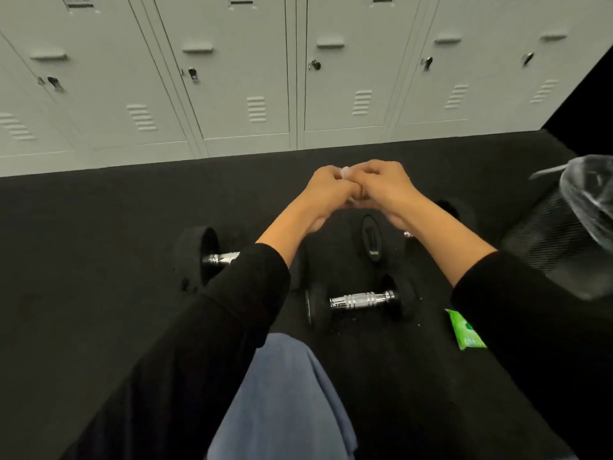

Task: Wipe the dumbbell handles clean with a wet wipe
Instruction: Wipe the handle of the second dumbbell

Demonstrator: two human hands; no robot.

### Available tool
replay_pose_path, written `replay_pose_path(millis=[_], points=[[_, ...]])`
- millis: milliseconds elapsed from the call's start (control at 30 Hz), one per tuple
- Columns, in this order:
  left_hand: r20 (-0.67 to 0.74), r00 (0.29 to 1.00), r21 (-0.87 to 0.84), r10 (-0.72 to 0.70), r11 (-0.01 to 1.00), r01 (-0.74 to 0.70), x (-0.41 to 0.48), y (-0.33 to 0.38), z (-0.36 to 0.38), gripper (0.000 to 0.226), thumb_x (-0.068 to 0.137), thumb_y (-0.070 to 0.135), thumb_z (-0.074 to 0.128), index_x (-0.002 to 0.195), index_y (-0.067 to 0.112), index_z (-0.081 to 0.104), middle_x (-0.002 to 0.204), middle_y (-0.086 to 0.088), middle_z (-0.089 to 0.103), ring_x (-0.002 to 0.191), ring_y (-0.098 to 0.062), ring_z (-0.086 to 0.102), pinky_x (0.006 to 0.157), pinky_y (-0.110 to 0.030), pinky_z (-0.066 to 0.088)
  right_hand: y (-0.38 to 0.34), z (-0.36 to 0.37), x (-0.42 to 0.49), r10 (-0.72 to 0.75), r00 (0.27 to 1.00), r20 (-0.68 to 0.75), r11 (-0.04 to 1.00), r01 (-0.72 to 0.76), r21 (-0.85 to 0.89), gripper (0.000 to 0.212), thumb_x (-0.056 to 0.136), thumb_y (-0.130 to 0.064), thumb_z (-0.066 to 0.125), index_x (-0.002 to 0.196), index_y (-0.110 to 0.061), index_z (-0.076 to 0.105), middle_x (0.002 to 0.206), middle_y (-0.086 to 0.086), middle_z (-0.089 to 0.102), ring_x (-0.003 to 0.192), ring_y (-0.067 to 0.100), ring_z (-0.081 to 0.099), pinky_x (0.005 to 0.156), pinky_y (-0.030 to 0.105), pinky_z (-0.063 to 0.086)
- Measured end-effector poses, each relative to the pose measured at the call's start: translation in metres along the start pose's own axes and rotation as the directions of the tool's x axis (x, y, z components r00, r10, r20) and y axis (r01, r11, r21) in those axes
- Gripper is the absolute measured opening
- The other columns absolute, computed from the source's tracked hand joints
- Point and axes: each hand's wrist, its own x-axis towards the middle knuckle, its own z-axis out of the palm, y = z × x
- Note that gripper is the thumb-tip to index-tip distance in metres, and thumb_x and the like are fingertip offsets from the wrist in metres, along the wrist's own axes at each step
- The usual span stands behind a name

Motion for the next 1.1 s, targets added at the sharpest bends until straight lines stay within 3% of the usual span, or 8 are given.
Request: replay_pose_path(millis=[133, 233, 400, 533, 633, 800, 933, 1100], points=[[0.187, 0.976, 0.07, -0.116, 0.992, 0.105, -0.007, -0.011, 0.031, 0.034, 0.081, 0.011, 0.061, 0.113, 0.021, 0.057, 0.105, 0.0, 0.066, 0.108, -0.014, 0.061, 0.092, -0.038, 0.048, 0.033, -0.032, -0.008, 0.063, 0.997, -0.033, 0.996, -0.064, -0.056, 0.021, 0.081, -0.013, 0.07, 0.099, -0.023, 0.068, 0.098, 0.002, 0.069, 0.089, 0.015, 0.068, 0.076, 0.034, 0.059], [0.172, 0.964, 0.153, -0.205, 0.972, 0.179, -0.003, -0.034, 0.048, 0.047, 0.082, 0.025, 0.066, 0.126, 0.023, 0.049, 0.114, 0.001, 0.063, 0.109, -0.013, 0.057, 0.095, -0.039, 0.046, 0.057, -0.046, -0.016, 0.048, 0.997, -0.054, 0.99, -0.055, -0.131, 0.019, 0.082, -0.007, 0.067, 0.093, -0.022, 0.068, 0.094, 0.002, 0.068, 0.086, 0.012, 0.066, 0.069, 0.027, 0.059], [-0.217, 0.947, 0.193, -0.238, 0.94, 0.281, 0.004, -0.099, 0.052, 0.037, 0.088, 0.026, 0.062, 0.122, 0.015, 0.054, 0.113, -0.005, 0.062, 0.095, -0.016, 0.056, 0.076, -0.028, 0.043, 0.116, -0.048, -0.017, 0.119, 0.992, -0.035, 0.982, -0.123, -0.142, 0.023, 0.08, 0.003, 0.066, 0.092, -0.017, 0.069, 0.097, 0.008, 0.068, 0.091, 0.02, 0.066, 0.066, 0.027, 0.059], [-0.363, 0.919, 0.404, -0.156, 0.862, 0.306, -0.006, -0.154, 0.048, 0.043, 0.093, 0.024, 0.057, 0.132, 0.008, 0.048, 0.131, -0.012, 0.049, 0.117, -0.026, 0.05, 0.097, -0.031, 0.04, 0.165, -0.044, -0.013, 0.103, 0.994, 0.018, 0.958, -0.094, -0.271, 0.042, 0.077, 0.0, 0.066, 0.113, -0.023, 0.065, 0.103, 0.003, 0.07, 0.106, 0.017, 0.06, 0.077, 0.018, 0.044], [-0.398, 0.903, 0.493, -0.162, 0.792, 0.359, -0.011, -0.187, 0.053, 0.057, 0.095, 0.03, 0.055, 0.143, 0.009, 0.033, 0.148, -0.012, 0.025, 0.135, -0.034, 0.029, 0.108, -0.044, 0.031, 0.19, -0.035, -0.012, 0.063, 0.994, 0.09, 0.943, -0.03, -0.331, 0.051, 0.081, 0.001, 0.063, 0.128, -0.018, 0.057, 0.113, 0.007, 0.068, 0.112, 0.018, 0.059, 0.085, 0.017, 0.041], [-0.478, 0.864, 0.416, -0.157, 0.826, 0.38, -0.011, -0.218, 0.076, 0.07, 0.097, 0.036, 0.048, 0.152, 0.018, 0.009, 0.156, -0.001, 0.002, 0.139, -0.036, 0.016, 0.109, -0.053, 0.025, 0.229, -0.019, -0.012, 0.027, 0.968, 0.249, 0.836, 0.114, -0.537, 0.035, 0.088, -0.003, 0.054, 0.117, -0.02, 0.065, 0.117, 0.005, 0.064, 0.106, 0.019, 0.06, 0.087, 0.026, 0.048], [-0.592, 0.741, 0.179, -0.316, 0.846, 0.503, -0.005, -0.226, 0.08, 0.058, 0.099, 0.038, 0.042, 0.148, 0.016, 0.019, 0.145, -0.011, 0.014, 0.129, -0.034, 0.03, 0.106, -0.051, 0.033, 0.251, -0.011, -0.013, 0.021, 0.901, 0.432, 0.726, 0.283, -0.627, 0.028, 0.092, -0.01, 0.051, 0.116, -0.015, 0.065, 0.116, 0.006, 0.062, 0.101, 0.021, 0.061, 0.089, 0.039, 0.052], [-0.549, 0.772, 0.136, -0.32, 0.877, 0.46, -0.006, -0.239, 0.071, 0.058, 0.101, 0.038, 0.038, 0.15, 0.011, 0.021, 0.148, -0.009, 0.013, 0.134, -0.029, 0.03, 0.108, -0.04, 0.03, 0.255, -0.012, 0.003, 0.056, 0.879, 0.474, 0.72, 0.293, -0.629, 0.024, 0.096, -0.013, 0.044, 0.108, -0.019, 0.065, 0.098, 0.009, 0.064, 0.084, 0.021, 0.062, 0.076, 0.039, 0.054]])
